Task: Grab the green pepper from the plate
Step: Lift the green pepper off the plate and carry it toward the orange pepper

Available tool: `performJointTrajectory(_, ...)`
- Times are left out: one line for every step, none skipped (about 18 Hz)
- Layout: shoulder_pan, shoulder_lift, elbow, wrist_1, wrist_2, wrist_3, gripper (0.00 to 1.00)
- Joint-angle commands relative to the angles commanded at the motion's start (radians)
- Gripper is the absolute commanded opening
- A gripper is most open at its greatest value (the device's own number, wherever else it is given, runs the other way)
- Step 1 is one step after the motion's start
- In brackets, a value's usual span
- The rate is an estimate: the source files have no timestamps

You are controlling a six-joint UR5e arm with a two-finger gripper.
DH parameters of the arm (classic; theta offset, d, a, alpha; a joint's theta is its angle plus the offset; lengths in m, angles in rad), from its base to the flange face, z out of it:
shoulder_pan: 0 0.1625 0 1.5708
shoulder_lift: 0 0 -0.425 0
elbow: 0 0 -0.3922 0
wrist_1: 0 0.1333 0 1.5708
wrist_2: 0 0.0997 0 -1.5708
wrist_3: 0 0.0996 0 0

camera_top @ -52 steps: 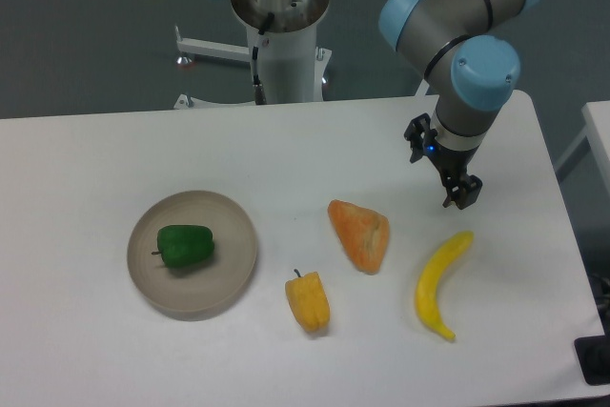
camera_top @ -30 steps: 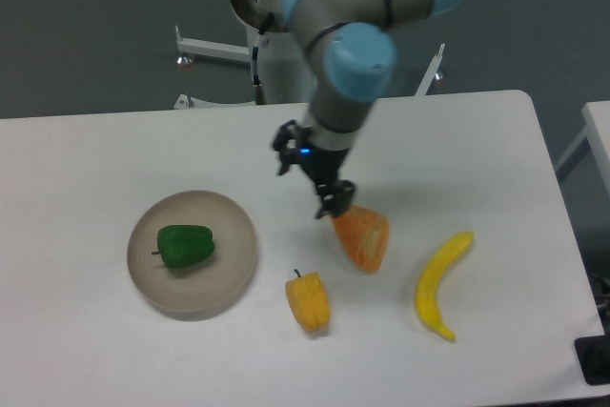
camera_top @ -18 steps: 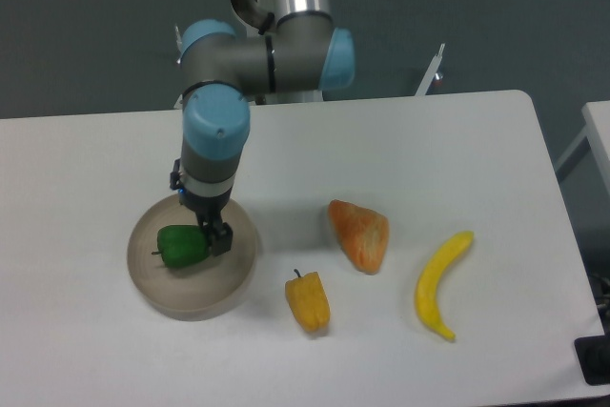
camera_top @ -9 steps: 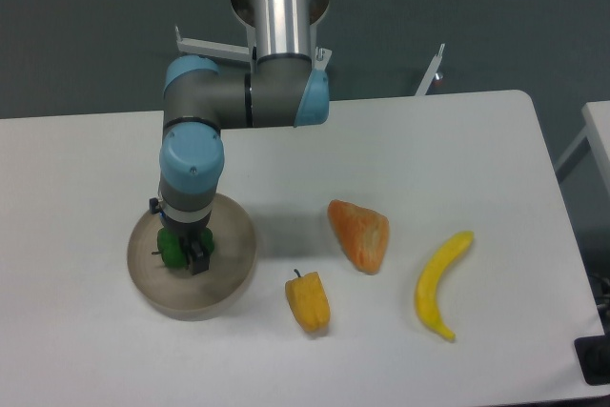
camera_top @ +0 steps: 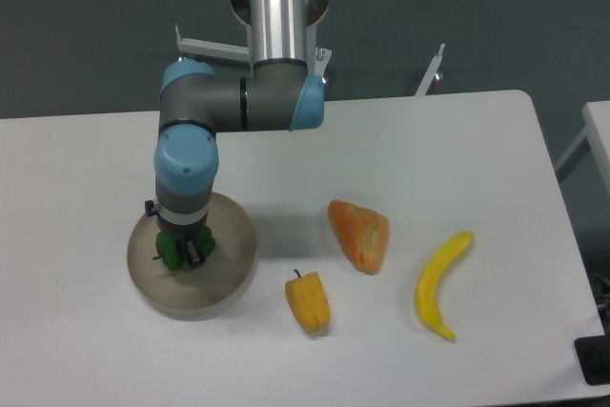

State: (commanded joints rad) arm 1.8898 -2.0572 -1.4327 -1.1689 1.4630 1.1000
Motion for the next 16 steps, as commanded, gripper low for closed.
performJointTrajectory(0.003, 0.015, 0.0, -0.003, 0.037, -0.002, 0.28)
performJointTrajectory(0.023, 0.038, -0.005, -0.006, 0.095, 0.001, 0.26)
performJointTrajectory(0.055, 0.064, -0.005, -0.014, 0.105, 0.0, 0.25)
performJointTrajectory(0.098, 0.086, 0.001, -0.032, 0.105, 0.003, 0.25)
performJointTrajectory(0.142, 0.104, 0.012, -0.05, 0.103, 0.011, 0.25)
performJointTrajectory(0.184, 0.118, 0.026, -0.066, 0.103, 0.017, 0.25)
performJointTrajectory(0.227, 0.126, 0.046, -0.084, 0.103, 0.017, 0.25)
performJointTrajectory(0.253, 0.134, 0.06, -0.104, 0.102, 0.018, 0.25)
performJointTrajectory(0.277, 0.135, 0.069, -0.129, 0.1, 0.023, 0.25)
performJointTrajectory(0.311, 0.135, 0.075, -0.156, 0.1, 0.049, 0.24)
performJointTrajectory(0.345, 0.135, 0.075, -0.173, 0.1, 0.067, 0.21)
performJointTrajectory(0.376, 0.137, 0.074, -0.195, 0.1, 0.092, 0.18)
performJointTrajectory(0.409, 0.137, 0.074, -0.224, 0.1, 0.137, 0.18)
performJointTrajectory(0.434, 0.137, 0.074, -0.245, 0.1, 0.183, 0.18)
performJointTrajectory(0.483, 0.137, 0.074, -0.267, 0.103, 0.28, 0.19)
performJointTrajectory(0.501, 0.129, 0.074, -0.267, 0.102, 0.317, 0.19)
